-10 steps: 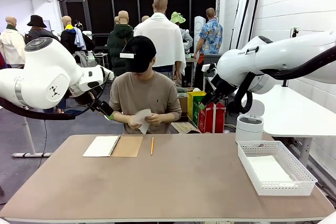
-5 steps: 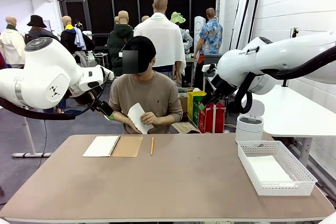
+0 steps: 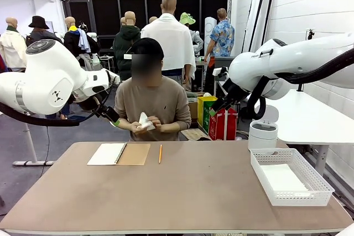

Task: Sort the paper based on its condition.
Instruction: If a person hands you a paper, place it in the Organizing basket , and if it's crumpled, put it in the Trash can.

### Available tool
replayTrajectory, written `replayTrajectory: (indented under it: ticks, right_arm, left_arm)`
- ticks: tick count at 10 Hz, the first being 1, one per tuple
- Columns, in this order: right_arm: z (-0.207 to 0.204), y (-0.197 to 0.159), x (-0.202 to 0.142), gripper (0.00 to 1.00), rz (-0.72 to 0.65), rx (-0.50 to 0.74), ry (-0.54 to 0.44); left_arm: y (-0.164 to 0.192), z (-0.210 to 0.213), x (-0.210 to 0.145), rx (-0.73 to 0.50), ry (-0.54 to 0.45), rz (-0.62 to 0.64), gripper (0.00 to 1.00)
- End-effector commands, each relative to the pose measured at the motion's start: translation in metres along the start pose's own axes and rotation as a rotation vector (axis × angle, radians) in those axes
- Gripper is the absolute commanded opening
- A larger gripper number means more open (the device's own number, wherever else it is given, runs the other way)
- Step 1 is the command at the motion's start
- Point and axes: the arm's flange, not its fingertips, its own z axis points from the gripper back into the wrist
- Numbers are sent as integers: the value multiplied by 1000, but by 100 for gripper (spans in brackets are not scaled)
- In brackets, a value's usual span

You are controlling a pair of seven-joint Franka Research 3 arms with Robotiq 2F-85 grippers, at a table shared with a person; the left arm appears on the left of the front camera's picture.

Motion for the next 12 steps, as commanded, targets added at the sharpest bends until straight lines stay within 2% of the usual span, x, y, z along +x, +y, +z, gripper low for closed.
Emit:
replayTrajectory:
  ticks: [1,12]
  right_arm:
    - [1,0,0,100,1,-3,0]
    - [1,0,0,100,1,-3,0]
  left_arm:
    - [0,0,0,0,0,2,100]
    - [0,0,0,0,0,2,100]
